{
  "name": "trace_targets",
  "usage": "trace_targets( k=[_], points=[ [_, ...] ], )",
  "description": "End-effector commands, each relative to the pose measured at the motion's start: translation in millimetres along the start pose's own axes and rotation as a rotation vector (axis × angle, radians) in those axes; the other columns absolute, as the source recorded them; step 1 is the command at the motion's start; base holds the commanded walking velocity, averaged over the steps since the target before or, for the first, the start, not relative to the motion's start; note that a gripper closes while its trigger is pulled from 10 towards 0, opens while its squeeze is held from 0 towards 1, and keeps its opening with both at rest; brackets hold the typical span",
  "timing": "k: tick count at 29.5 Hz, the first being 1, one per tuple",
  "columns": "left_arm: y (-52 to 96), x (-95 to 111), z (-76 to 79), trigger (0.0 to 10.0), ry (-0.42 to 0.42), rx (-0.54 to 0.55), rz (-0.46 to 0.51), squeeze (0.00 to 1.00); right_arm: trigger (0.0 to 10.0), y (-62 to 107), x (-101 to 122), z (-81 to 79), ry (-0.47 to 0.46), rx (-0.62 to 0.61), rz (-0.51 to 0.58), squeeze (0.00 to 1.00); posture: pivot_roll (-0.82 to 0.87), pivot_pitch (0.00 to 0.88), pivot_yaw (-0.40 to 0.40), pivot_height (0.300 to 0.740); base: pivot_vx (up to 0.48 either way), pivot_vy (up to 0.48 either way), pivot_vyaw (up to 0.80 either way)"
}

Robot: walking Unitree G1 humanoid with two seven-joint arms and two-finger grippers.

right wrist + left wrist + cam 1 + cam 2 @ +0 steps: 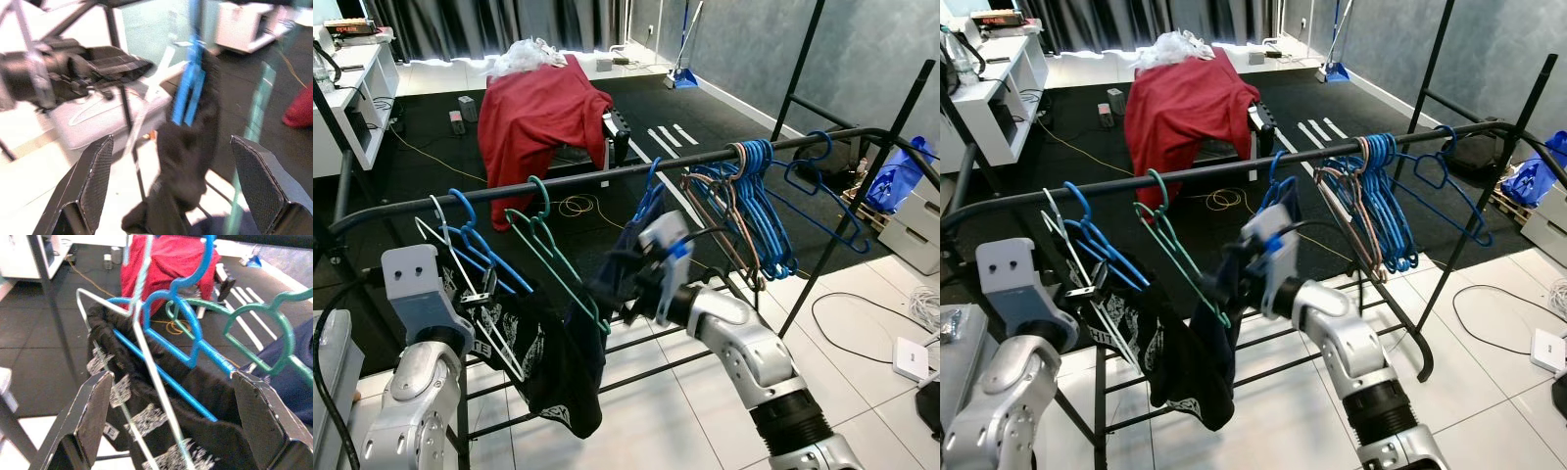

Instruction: Hang hanger

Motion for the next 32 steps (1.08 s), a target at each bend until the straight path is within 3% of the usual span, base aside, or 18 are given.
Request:
trace_targets(
  k=[1, 6, 8, 13, 18, 25, 27, 32],
  points=[
    [1.3, -6, -3.2, 10.0, -0.002, 0.027, -0.014, 0.0, 10.0, -2.5, 6, -1.8, 0.027, 0.022, 0.011, 0.0, 0.0, 0.0, -0.057, 0.74, 0.0, 0.0, 0.0],
    [5.3, -11, -13.0, 10.0, -0.011, 0.07, -0.023, 0.0, 10.0, -17.1, 10, -1.5, 0.052, 0.002, 0.012, 0.0, 0.02, 0.005, -0.067, 0.74, 0.0, 0.0, 0.0],
    [6.7, -13, -16.3, 10.0, -0.013, 0.082, -0.029, 0.0, 10.0, -22.4, 4, 3.5, 0.055, -0.043, -0.011, 0.0, 0.03, 0.011, -0.066, 0.74, 0.0, 0.0, 0.0],
    [11.9, -19, -31.7, 10.0, -0.002, 0.159, -0.05, 0.0, 10.0, -43.8, -19, 34.9, 0.032, -0.261, -0.085, 0.0, 0.1, 0.015, -0.058, 0.74, 0.0, 0.0, 0.0],
    [17.4, -23, -38.9, 10.0, 0.004, 0.194, -0.063, 0.0, 10.0, -53.9, -28, 39.8, 0.004, -0.306, -0.12, 0.0, 0.15, 0.014, -0.061, 0.74, 0.0, 0.0, 0.0],
    [23.4, -24, -43.9, 10.0, -0.009, 0.209, -0.063, 0.0, 10.0, -60.5, -41, 34.4, -0.001, -0.286, -0.172, 0.0, 0.18, 0.013, -0.073, 0.74, 0.0, 0.0, 0.0],
    [25.5, -24, -45.3, 10.0, -0.01, 0.213, -0.064, 0.0, 10.0, -65.0, -38, 26.5, -0.061, -0.217, -0.122, 0.0, 0.18, 0.015, -0.076, 0.74, 0.0, 0.0, 0.0],
    [26.6, -24, -45.6, 10.0, -0.009, 0.213, -0.063, 0.0, 10.0, -69.0, -33, 21.0, -0.109, -0.163, -0.066, 0.0, 0.18, 0.016, -0.075, 0.74, 0.0, 0.0, 0.0]
  ],
)
Point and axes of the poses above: a point about 5 cm out from each wrist's last joint towards the gripper, its own y axis pointing back from the gripper into the wrist, its own x axis along the axis of the wrist's last joint, z = x × y, the point moved 3 cm from there along -y, pointing out of the wrist towards the gripper, and after that the axes turned 9 degrees about -y, right-handed, at the moved point
